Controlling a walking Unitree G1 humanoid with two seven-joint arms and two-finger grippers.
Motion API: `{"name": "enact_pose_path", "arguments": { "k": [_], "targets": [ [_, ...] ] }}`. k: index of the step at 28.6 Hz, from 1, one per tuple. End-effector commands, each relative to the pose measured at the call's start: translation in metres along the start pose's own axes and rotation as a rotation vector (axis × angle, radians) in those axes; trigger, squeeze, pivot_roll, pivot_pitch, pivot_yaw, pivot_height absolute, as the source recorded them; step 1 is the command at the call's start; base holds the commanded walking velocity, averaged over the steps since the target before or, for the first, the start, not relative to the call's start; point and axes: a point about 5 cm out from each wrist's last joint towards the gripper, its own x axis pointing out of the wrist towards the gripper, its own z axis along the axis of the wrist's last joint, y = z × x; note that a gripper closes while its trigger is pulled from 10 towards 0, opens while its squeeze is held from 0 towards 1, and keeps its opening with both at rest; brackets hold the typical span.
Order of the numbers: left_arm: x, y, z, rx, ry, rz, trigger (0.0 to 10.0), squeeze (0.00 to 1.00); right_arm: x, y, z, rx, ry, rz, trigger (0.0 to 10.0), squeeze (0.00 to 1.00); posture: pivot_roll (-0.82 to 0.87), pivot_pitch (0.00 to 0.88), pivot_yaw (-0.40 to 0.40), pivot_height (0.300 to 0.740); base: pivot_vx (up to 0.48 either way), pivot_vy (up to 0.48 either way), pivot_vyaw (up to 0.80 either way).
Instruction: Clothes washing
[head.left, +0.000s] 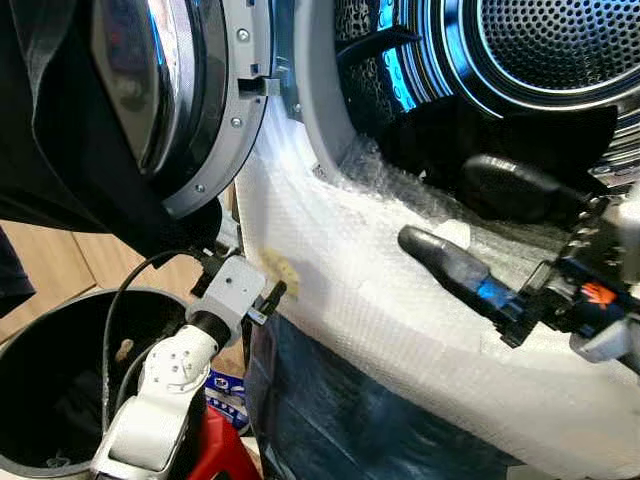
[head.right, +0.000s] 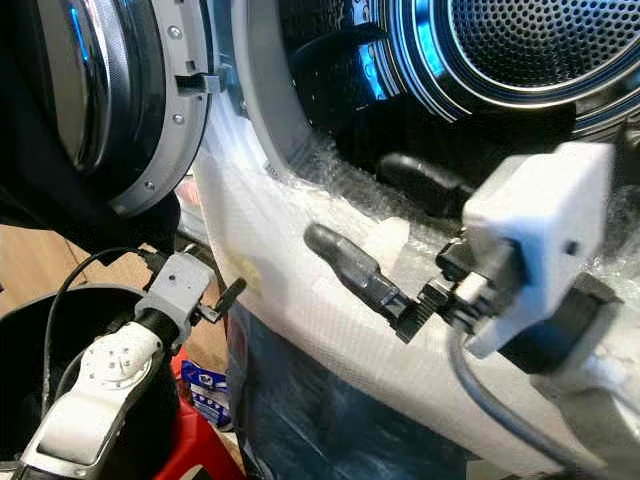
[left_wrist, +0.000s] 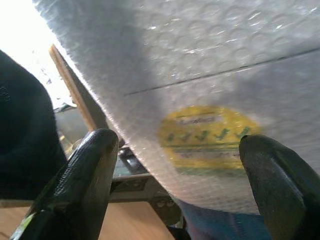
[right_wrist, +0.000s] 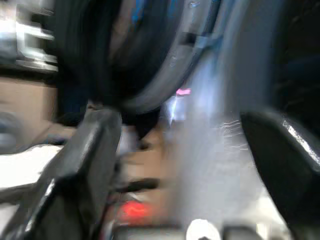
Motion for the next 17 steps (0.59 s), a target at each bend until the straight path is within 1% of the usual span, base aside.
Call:
{"name": "enact_pose_path", "arguments": {
  "k": [1, 3, 4, 5, 6, 7, 8, 12, 13, 14, 15, 16, 17],
  "targets": [
    [-0.001, 0.002, 0.001, 0.007, -0.004, 0.014, 10.0, 0.00, -0.004, 0.005, 0.002, 0.049, -0.066, 0.094, 10.0, 0.00, -0.10, 0.026, -0.082, 0.740, 0.000, 0.000, 0.00],
    [-0.001, 0.006, 0.000, 0.016, -0.004, 0.035, 10.0, 0.00, -0.006, 0.006, -0.013, 0.118, -0.028, 0.116, 10.0, 0.00, -0.09, 0.031, -0.080, 0.740, 0.000, 0.000, 0.00],
    [-0.001, 0.006, 0.000, 0.016, -0.004, 0.035, 10.0, 0.00, -0.006, 0.006, -0.013, 0.118, -0.028, 0.116, 10.0, 0.00, -0.09, 0.031, -0.080, 0.740, 0.000, 0.000, 0.00],
    [-0.002, 0.011, -0.001, 0.014, -0.003, 0.068, 10.0, 0.00, -0.009, 0.008, -0.029, 0.146, 0.033, 0.139, 10.0, 0.00, -0.07, 0.035, -0.078, 0.740, 0.000, 0.000, 0.00],
    [-0.002, 0.011, -0.001, 0.014, -0.003, 0.068, 10.0, 0.00, -0.009, 0.008, -0.029, 0.146, 0.033, 0.139, 10.0, 0.00, -0.07, 0.035, -0.078, 0.740, 0.000, 0.000, 0.00],
    [-0.002, 0.013, -0.001, 0.013, 0.000, 0.086, 10.0, 0.00, -0.011, 0.012, -0.037, 0.167, 0.055, 0.175, 10.0, 0.00, -0.07, 0.034, -0.078, 0.740, 0.000, 0.000, 0.00],
    [-0.003, 0.017, -0.005, 0.007, 0.014, 0.110, 10.0, 0.00, -0.018, 0.019, -0.050, 0.230, 0.078, 0.250, 10.0, 0.00, -0.07, 0.035, -0.077, 0.740, 0.000, 0.000, 0.00],
    [-0.007, 0.021, -0.011, 0.015, 0.028, 0.141, 10.0, 0.00, -0.029, 0.029, -0.069, 0.355, 0.118, 0.338, 10.0, 0.00, -0.07, 0.039, -0.072, 0.740, 0.000, 0.000, 0.00],
    [-0.008, 0.021, -0.011, 0.015, 0.031, 0.146, 10.0, 0.00, -0.030, 0.031, -0.071, 0.369, 0.126, 0.349, 10.0, 0.00, -0.07, 0.039, -0.072, 0.740, 0.000, 0.000, 0.00],
    [-0.008, 0.023, -0.012, 0.012, 0.033, 0.163, 10.0, 0.00, -0.034, 0.031, -0.080, 0.394, 0.157, 0.349, 10.0, 0.00, -0.07, 0.043, -0.073, 0.740, 0.000, 0.000, 0.00],
    [-0.008, 0.023, -0.012, 0.012, 0.033, 0.163, 10.0, 0.00, -0.034, 0.031, -0.080, 0.394, 0.157, 0.349, 10.0, 0.00, -0.07, 0.043, -0.073, 0.740, 0.000, 0.000, 0.00],
    [-0.009, 0.023, -0.012, 0.009, 0.033, 0.169, 10.0, 0.00, -0.036, 0.030, -0.087, 0.406, 0.189, 0.331, 10.0, 0.00, -0.07, 0.048, -0.073, 0.740, 0.000, 0.000, 0.00],
    [-0.010, 0.024, -0.013, 0.004, 0.033, 0.183, 10.0, 0.00, -0.042, 0.026, -0.110, 0.408, 0.269, 0.289, 10.0, 0.00, -0.07, 0.049, -0.072, 0.740, 0.000, 0.000, 0.00]
  ]
}}
